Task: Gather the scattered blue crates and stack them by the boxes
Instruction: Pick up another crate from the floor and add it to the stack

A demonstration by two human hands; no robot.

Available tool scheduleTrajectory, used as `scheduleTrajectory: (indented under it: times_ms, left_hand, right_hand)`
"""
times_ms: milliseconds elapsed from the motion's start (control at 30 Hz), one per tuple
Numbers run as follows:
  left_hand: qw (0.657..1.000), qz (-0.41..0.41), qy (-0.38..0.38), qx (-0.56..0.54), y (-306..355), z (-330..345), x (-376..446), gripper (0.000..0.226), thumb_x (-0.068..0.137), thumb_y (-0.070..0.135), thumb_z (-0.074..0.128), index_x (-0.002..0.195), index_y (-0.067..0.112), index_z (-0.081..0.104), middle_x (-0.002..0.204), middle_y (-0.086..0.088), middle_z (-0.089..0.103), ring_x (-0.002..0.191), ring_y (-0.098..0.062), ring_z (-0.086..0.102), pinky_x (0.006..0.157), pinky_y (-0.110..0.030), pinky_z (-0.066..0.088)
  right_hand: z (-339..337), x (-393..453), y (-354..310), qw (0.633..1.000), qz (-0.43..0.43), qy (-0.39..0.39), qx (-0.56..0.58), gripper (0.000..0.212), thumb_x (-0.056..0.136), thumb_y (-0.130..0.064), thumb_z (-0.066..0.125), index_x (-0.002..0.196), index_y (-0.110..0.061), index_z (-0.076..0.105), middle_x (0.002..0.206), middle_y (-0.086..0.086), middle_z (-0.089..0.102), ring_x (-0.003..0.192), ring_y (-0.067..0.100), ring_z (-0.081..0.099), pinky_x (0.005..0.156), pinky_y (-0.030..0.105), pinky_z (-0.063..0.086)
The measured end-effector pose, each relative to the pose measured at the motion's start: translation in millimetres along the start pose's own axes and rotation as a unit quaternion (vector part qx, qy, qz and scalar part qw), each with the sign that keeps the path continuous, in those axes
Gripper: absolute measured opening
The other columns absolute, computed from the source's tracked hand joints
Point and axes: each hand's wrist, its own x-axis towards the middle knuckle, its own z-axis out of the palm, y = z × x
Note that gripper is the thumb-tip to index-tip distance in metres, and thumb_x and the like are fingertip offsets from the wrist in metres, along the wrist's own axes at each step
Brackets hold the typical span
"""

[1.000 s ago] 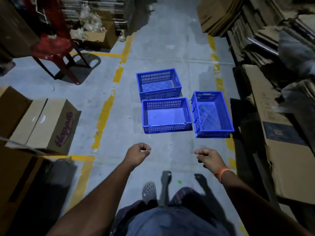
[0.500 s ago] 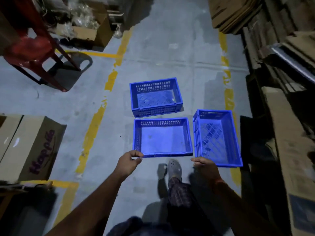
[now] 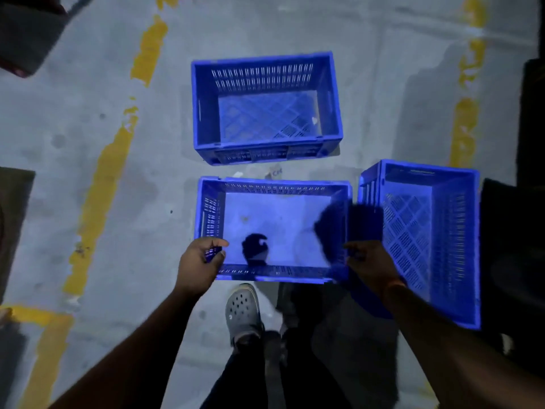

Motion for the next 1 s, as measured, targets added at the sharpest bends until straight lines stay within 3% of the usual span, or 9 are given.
scheduleTrajectory:
  times_ms: [100,200,300,367,500,600,800,900,1000]
  left_hand:
    - [0.997,0.02,0.027,0.069,-39,25,41,0.023,0.08,0.004,0.073,0.099,0.018,0.076,0.111,-0.009,0.067,0.107,-0.029,0.061,0.093,-0.028,0.043]
    - [0.995,-0.003,0.034,0.092,-73,44,68,0.028,0.077,0.002,0.074,0.1,0.019,0.077,0.121,-0.016,0.06,0.117,-0.034,0.057,0.104,-0.033,0.042]
    - [0.992,-0.012,0.048,0.115,-93,57,84,0.027,0.077,0.015,0.07,0.102,0.021,0.077,0.134,-0.018,0.052,0.124,-0.038,0.052,0.111,-0.042,0.04]
    - [0.989,-0.027,0.058,0.13,-98,63,92,0.029,0.079,0.009,0.073,0.105,0.022,0.075,0.143,-0.017,0.044,0.129,-0.04,0.045,0.112,-0.041,0.036]
    - [0.986,-0.032,0.094,0.136,-96,66,107,0.03,0.08,0.007,0.074,0.106,0.022,0.074,0.151,-0.017,0.033,0.136,-0.038,0.036,0.114,-0.032,0.027]
    - [0.988,-0.037,0.107,0.107,-102,64,125,0.03,0.08,0.004,0.073,0.105,0.021,0.074,0.153,-0.015,0.029,0.135,-0.037,0.04,0.116,-0.032,0.03]
    - [0.992,-0.058,0.037,0.107,-117,57,146,0.029,0.083,0.011,0.072,0.102,0.032,0.076,0.139,-0.011,0.046,0.121,-0.03,0.057,0.112,-0.038,0.042]
    - [0.997,-0.013,0.011,0.073,-130,47,152,0.03,0.079,0.009,0.073,0.097,0.034,0.077,0.122,-0.008,0.067,0.106,-0.026,0.068,0.098,-0.047,0.055]
    - [0.999,-0.004,-0.009,0.033,-120,36,143,0.03,0.08,-0.006,0.071,0.092,0.02,0.079,0.104,-0.01,0.076,0.092,-0.018,0.072,0.088,-0.037,0.059]
  right_hand:
    - [28,39,31,0.998,-0.003,0.02,-0.055,0.036,0.072,-0.007,0.077,0.102,-0.026,0.076,0.085,0.008,0.067,0.082,0.025,0.064,0.062,0.007,0.04]
    - [51,64,59,0.996,-0.007,0.027,-0.08,0.038,0.073,-0.015,0.08,0.108,-0.029,0.074,0.109,0.006,0.055,0.11,0.025,0.054,0.096,0.035,0.046]
    - [61,76,71,0.995,0.022,0.059,-0.08,0.037,0.075,-0.015,0.079,0.109,-0.028,0.074,0.13,0.014,0.045,0.119,0.02,0.046,0.108,0.027,0.033]
    - [64,83,72,0.994,0.034,0.074,-0.068,0.035,0.077,-0.016,0.079,0.108,-0.029,0.073,0.135,0.015,0.04,0.121,0.022,0.045,0.111,0.029,0.033]
    - [67,108,82,0.996,0.023,0.059,-0.059,0.03,0.074,-0.029,0.078,0.104,-0.031,0.074,0.123,0.014,0.045,0.091,0.01,0.053,0.098,0.041,0.047]
    - [72,125,76,0.998,0.022,0.049,-0.043,0.028,0.076,-0.019,0.079,0.103,-0.027,0.076,0.12,0.017,0.047,0.102,0.02,0.053,0.099,0.038,0.047]
    - [75,146,69,0.998,0.046,0.007,0.046,0.028,0.08,-0.009,0.075,0.097,-0.03,0.075,0.093,0.014,0.063,0.073,0.022,0.059,0.057,0.014,0.049]
    - [70,143,69,0.997,0.043,-0.015,0.066,0.029,0.082,-0.004,0.073,0.101,-0.026,0.075,0.079,0.008,0.066,0.068,0.022,0.055,0.061,0.032,0.049]
    - [59,132,62,0.996,0.033,-0.028,0.078,0.031,0.083,-0.002,0.072,0.101,-0.026,0.074,0.08,0.006,0.068,0.07,0.019,0.058,0.067,0.034,0.05]
